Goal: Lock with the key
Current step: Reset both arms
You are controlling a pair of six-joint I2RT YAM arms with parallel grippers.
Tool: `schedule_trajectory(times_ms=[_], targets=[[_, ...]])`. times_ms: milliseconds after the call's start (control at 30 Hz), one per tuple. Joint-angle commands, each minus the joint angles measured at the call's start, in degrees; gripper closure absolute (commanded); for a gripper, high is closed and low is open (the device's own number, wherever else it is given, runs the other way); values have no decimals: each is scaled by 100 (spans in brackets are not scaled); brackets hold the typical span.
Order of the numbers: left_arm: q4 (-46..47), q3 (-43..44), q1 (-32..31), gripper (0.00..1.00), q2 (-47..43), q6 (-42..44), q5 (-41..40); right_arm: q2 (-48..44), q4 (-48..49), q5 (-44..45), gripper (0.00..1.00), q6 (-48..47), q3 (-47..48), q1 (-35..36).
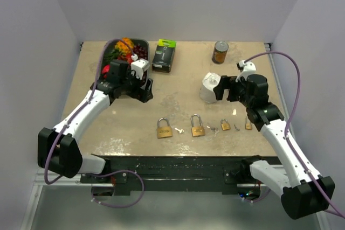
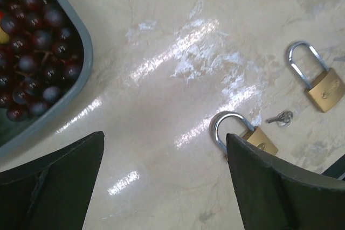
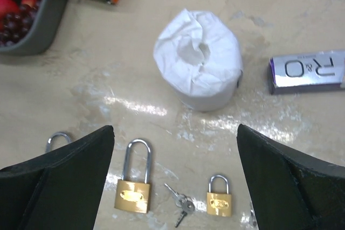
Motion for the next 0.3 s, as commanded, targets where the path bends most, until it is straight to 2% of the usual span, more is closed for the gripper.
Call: schedule_trajectory(times_ms=[0, 133, 267], targets=[[418, -490, -316, 1, -258, 55, -674, -334, 102, -374, 1, -32, -343, -283], [621, -684, -474, 1, -425, 55, -964, -537, 128, -374, 1, -67, -458, -301], [525, -456, -474, 1, -487, 55, -1009, -712, 137, -348, 1, -76, -467, -301]])
